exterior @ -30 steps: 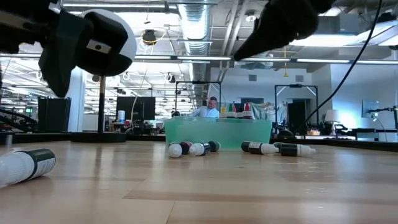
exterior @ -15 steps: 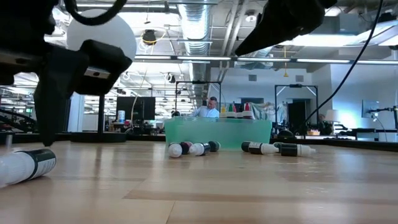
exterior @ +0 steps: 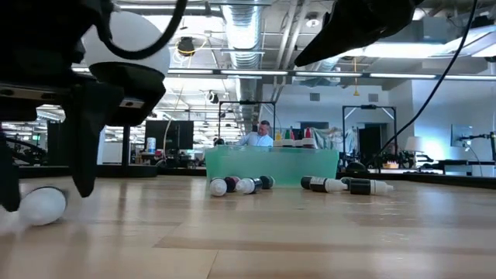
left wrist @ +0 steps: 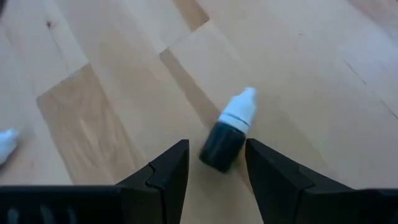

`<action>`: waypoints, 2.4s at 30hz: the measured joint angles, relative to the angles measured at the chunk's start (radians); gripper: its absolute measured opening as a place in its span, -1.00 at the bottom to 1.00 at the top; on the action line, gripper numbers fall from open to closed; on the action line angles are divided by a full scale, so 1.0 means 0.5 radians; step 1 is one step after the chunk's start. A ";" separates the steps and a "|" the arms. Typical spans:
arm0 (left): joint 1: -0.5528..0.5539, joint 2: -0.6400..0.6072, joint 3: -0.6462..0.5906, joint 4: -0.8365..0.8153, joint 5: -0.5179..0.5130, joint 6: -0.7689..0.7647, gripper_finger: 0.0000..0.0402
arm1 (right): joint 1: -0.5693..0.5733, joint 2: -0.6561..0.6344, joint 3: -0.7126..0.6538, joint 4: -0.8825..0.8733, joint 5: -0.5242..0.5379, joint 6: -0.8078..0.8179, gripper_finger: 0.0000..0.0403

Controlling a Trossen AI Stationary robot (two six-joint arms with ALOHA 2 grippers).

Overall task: Pick & Place food coloring
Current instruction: Put the green food coloring bottle into the green bin

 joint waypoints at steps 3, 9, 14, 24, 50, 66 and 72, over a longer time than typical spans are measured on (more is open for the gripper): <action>0.008 0.000 0.000 -0.058 -0.001 -0.067 -0.24 | 0.009 0.000 0.000 0.000 0.000 0.005 -0.20; 0.008 -0.001 0.000 -0.056 -0.014 -0.088 -0.24 | 0.024 0.000 0.000 0.000 0.000 0.021 -0.20; 0.008 -0.001 -0.001 0.003 -0.015 -0.032 -0.24 | 0.030 0.000 0.000 -0.001 0.000 0.041 -0.20; 0.008 -0.001 0.033 0.007 -0.028 -0.034 -0.24 | 0.030 0.001 0.000 -0.053 -0.006 0.105 -0.20; -0.141 -0.003 0.313 -0.396 -0.610 -1.277 -0.24 | 0.113 0.013 -0.021 -0.140 -0.016 0.192 -0.20; -0.246 0.225 0.321 -0.250 -0.608 -1.668 -0.24 | 0.122 0.011 -0.024 -0.143 -0.013 0.199 -0.20; -0.245 0.259 0.317 -0.318 -0.569 -1.655 -0.24 | 0.125 0.011 -0.024 -0.143 -0.013 0.208 -0.20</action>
